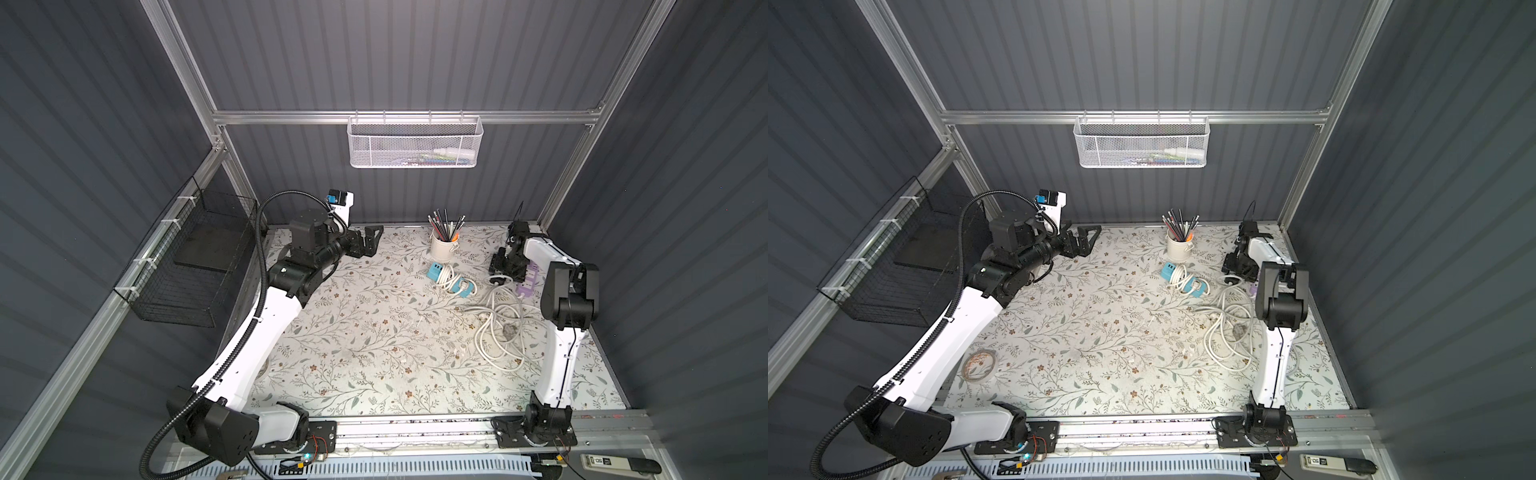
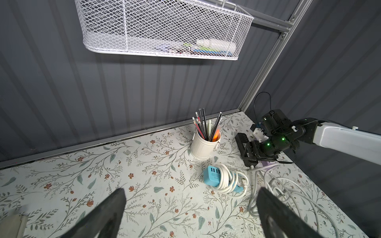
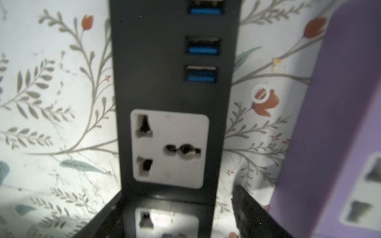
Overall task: Unwrap the cord wrapped around the power strip
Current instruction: Place the power strip at the center of the board, then pick up the power strip from the center of the board.
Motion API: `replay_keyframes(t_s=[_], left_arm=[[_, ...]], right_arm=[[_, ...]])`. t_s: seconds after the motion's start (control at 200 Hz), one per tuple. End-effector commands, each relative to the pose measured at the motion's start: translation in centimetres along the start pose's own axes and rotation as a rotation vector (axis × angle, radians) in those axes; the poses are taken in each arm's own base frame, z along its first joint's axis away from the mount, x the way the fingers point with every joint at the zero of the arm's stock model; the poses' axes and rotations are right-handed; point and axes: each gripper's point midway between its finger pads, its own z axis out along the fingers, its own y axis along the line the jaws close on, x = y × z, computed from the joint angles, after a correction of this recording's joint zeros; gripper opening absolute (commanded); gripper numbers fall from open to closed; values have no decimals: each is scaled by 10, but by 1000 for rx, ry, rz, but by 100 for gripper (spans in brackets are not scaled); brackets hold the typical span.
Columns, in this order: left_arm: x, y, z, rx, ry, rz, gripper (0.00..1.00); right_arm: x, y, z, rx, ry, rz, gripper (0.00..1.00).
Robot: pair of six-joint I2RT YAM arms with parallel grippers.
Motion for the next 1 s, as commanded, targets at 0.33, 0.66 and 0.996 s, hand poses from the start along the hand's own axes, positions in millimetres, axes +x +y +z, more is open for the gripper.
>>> replay_keyframes(t_s=[0.33,0.66,0.996], left_arm=[[12,-1,15,34,42,-45,100],[60,-5,55,124,184,-147,100],[137,-12,113,231,345,-306,100]], right_arm=[[-37,26,-93,-114,-218,-82,99],[-27,69,-207,-244,-443,-201,99],[47,100,-265,-355,-520,-327,99]])
